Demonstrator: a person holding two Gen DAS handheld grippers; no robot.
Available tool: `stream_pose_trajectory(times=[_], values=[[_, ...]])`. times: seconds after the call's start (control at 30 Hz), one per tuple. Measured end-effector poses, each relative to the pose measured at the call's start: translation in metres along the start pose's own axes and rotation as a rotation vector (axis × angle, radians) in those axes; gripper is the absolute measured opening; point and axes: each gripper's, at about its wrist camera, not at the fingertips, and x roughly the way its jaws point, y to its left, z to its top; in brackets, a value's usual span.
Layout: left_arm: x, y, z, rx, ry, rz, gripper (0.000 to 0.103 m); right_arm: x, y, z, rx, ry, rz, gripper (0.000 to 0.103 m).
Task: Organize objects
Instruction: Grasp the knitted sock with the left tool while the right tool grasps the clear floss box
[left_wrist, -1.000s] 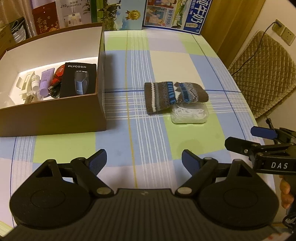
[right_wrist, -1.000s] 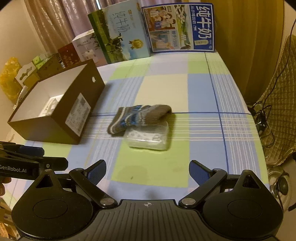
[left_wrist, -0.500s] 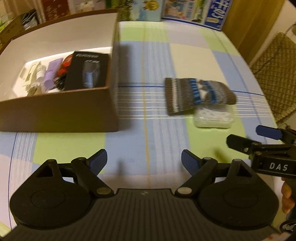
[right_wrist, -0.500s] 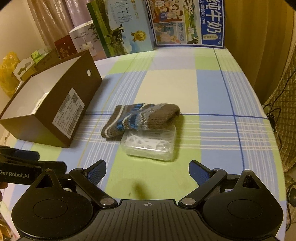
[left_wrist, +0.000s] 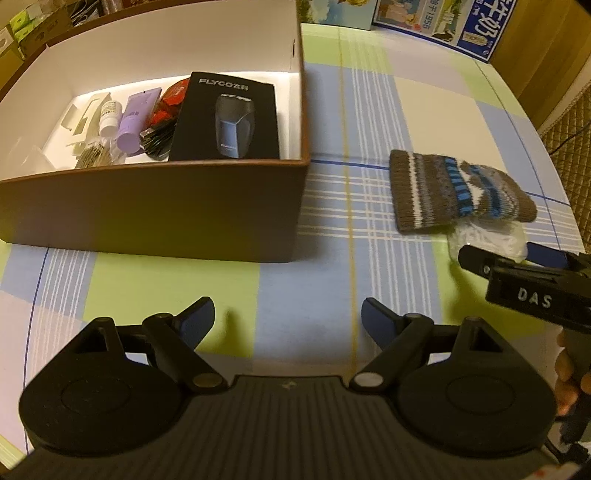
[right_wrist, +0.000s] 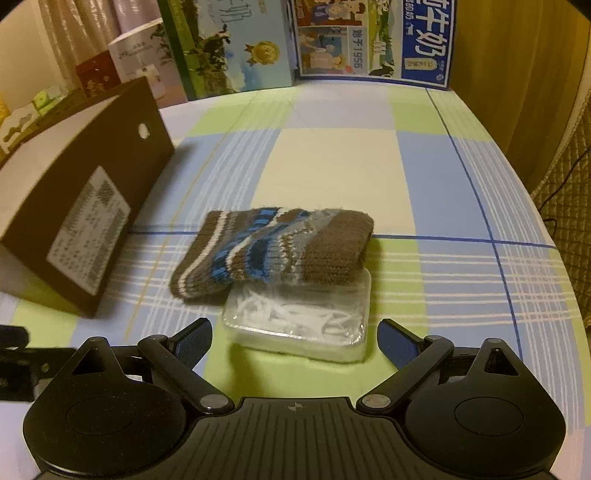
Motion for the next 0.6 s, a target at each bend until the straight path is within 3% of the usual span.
stream_pose_trajectory(times=[0.13, 0.27, 0.6], values=[[0.004, -0.001, 0.000, 0.006, 0.012, 0.000, 0.082, 0.002, -0.006, -0.001, -0.006, -0.013, -0.015, 0.093], [0.006, -0.009, -0.002, 0.029, 0.023, -0.025, 0.081, -0.005, -0.021, -0.003, -0.002, -0.015, -0.024, 0.083], [0.010, -0.060, -0.004, 0.184, 0.035, -0.133, 0.079, -0.021, -0.092, -0.011, 0.074, -0.004, -0.093, 0.079]])
